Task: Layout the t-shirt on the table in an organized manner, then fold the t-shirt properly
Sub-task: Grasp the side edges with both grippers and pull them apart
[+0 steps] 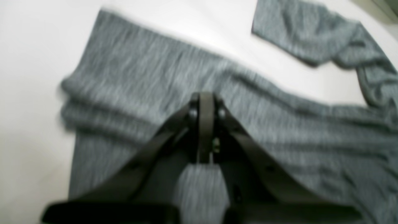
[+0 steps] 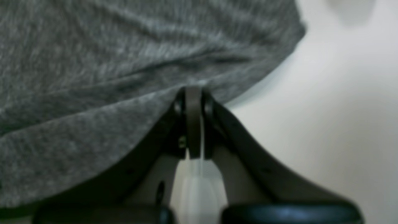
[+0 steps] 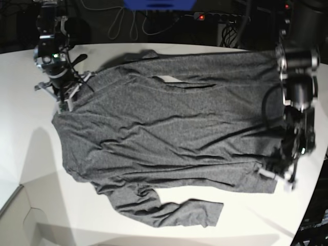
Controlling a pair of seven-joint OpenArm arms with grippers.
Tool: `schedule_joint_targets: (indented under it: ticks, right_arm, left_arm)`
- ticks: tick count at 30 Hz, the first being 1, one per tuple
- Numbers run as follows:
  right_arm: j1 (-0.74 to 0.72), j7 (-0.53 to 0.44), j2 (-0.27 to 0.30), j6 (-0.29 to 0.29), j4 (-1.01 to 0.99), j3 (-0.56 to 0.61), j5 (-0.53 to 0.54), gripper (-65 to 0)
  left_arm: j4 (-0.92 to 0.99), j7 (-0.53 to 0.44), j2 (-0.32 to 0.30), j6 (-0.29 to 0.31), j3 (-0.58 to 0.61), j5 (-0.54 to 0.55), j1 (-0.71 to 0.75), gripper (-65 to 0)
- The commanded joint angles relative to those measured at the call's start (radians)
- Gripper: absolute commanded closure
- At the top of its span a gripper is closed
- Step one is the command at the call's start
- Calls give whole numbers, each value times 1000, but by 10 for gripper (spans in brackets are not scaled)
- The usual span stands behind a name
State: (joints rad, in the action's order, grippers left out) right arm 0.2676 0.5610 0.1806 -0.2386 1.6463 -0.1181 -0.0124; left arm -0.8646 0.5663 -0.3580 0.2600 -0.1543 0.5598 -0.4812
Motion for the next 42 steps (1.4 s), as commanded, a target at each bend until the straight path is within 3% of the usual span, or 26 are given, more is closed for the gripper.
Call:
schedule_joint_targets:
  ticks: [1, 5, 12, 18, 25, 33, 42]
  right_arm:
    - [-6, -20, 9, 2, 7, -2, 7, 0]
    - [15, -34, 12, 2, -14, -2, 7, 0]
    - [78, -71, 10, 2, -14, -4, 7, 0]
    - [121, -72, 6, 2, -11, -47, 7, 0]
    - [154, -72, 4, 2, -10, -64, 7, 0]
    - [190, -74, 4, 2, -8, -64, 7, 0]
    - [249, -100, -25, 2, 157, -64, 9, 0]
  left_arm:
    - [-81, 1, -3, 14, -24, 24, 20, 0]
    - [-272, 30, 0, 12, -112, 21, 212, 0]
    - [-284, 22, 0, 14, -129, -28, 362, 0]
    - [-222, -21, 3, 17, -130, -154, 361, 0]
    - [-32, -145, -5, 20, -129, -171, 304, 0]
    - [-14, -147, -25, 22, -130, -165, 286, 0]
    - [-98, -144, -55, 22, -130, -160, 264, 0]
